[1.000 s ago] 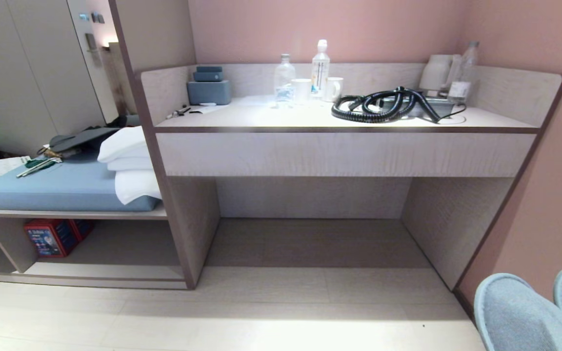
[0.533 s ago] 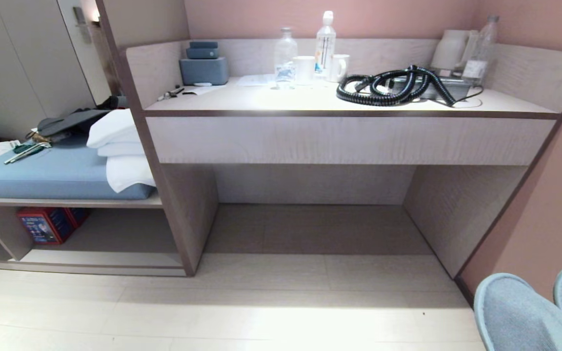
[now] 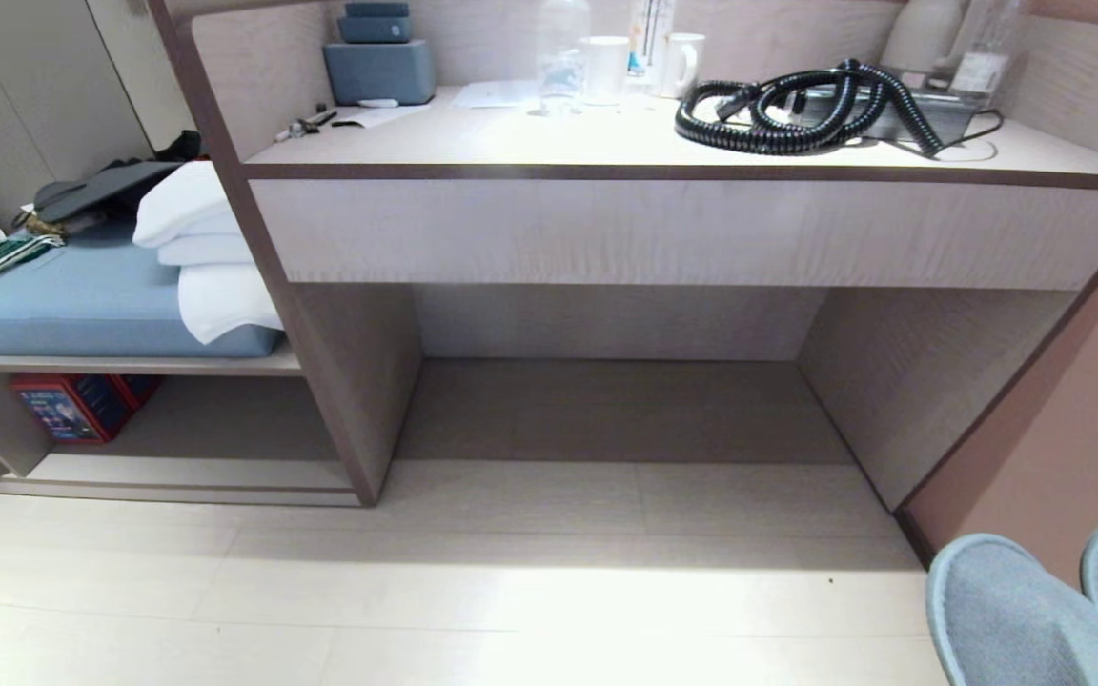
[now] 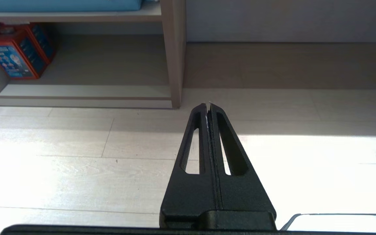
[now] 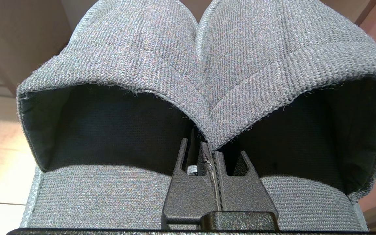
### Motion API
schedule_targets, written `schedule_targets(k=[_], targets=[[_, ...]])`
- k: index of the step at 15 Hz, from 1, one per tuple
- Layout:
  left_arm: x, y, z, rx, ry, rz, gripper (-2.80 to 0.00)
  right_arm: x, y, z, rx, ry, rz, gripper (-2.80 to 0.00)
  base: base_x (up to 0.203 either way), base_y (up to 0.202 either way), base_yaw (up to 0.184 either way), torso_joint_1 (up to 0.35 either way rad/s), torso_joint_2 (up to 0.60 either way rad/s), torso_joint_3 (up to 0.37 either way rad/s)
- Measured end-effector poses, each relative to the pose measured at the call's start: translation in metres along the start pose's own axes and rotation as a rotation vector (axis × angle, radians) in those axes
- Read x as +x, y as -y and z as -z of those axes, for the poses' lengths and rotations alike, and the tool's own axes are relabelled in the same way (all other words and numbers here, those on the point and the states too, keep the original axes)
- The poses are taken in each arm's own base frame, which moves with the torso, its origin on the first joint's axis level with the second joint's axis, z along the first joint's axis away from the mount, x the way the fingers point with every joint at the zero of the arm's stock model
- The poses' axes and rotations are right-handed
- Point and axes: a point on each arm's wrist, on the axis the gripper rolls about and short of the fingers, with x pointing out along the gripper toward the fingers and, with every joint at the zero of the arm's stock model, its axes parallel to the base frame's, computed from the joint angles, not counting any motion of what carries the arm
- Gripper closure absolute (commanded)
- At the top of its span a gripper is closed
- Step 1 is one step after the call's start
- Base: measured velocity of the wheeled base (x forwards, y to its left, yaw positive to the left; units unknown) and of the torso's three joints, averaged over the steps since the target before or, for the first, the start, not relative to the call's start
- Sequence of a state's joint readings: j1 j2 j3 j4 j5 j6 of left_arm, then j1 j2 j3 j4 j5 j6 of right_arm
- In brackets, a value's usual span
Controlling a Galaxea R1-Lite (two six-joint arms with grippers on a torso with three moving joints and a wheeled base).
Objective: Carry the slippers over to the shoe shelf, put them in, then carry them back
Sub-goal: Place the slippers on the floor
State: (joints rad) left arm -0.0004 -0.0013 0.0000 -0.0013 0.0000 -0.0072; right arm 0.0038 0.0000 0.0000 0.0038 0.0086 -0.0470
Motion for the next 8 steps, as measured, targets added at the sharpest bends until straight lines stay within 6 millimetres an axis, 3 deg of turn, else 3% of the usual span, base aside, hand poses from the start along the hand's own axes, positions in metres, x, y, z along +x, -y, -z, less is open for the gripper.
schedule_targets(k=[8], targets=[[0.0, 0.0, 0.0, 0.0, 0.0, 0.001, 0.0, 0.0, 0.0, 0.0, 0.004, 0.0, -0.001, 0.0, 0.0, 0.0, 0.0, 0.005, 0.0, -0.197]])
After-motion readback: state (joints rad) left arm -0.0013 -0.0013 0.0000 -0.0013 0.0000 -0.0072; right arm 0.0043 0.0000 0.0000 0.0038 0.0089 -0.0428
